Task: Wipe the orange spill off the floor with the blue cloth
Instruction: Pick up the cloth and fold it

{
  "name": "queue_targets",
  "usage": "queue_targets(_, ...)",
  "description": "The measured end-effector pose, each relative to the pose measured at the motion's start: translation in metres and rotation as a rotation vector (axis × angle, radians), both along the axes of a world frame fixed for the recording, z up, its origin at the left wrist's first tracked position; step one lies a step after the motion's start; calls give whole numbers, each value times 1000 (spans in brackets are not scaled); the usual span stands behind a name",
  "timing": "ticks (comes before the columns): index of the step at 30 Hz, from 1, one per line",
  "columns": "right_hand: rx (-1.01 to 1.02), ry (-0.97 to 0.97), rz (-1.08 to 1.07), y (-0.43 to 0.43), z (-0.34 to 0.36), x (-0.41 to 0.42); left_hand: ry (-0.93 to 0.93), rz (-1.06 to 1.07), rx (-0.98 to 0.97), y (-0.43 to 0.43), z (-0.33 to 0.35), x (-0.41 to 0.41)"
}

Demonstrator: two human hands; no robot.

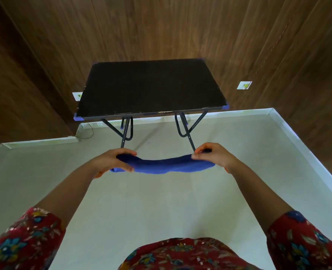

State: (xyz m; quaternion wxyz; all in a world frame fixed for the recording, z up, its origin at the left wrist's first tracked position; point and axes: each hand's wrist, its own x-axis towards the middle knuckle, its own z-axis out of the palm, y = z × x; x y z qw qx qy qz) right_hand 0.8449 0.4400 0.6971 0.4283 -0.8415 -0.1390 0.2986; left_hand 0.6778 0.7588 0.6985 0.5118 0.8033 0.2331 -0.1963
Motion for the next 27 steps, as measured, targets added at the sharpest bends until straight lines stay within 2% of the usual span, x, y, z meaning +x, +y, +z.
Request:
queue_targets(2,-292,-201,338,1,-1,-6,26,-134,257,5,-6,2)
queue_targets(4,-487,-324,494,3,-7,-9,21,-184,477,8,-5,5)
queue_targets(6,-428,-351,427,4,-6,-4,-61,-203,540,13,-4,6)
queue_targets(8,-297,-318,319,-3,-1,6,-43,-125,495,14,10,5)
queue_targets(11,-135,-151,160,-19,12,18,-55,-11,232,26,31,-7)
queue_targets(12,-50,-63,107,-23,17,20,-83,43,88,30,39,-12)
queue_targets(15,297,176,-56,-26,27,16,-359,336,-459,25,52,-24)
queue_targets(17,477,284,-151,-21,25,12,-465,493,-781,5,51,-24)
queue_targets(20,518,333,-218,-11,18,5,-350,656,-887,-33,25,-21)
queue_targets(24,424,313,-235,-10,5,3,-72,641,-950,-53,-2,-19)
queue_targets(27,430,296,-289,-13,3,6,-174,636,-916,-44,-9,-15)
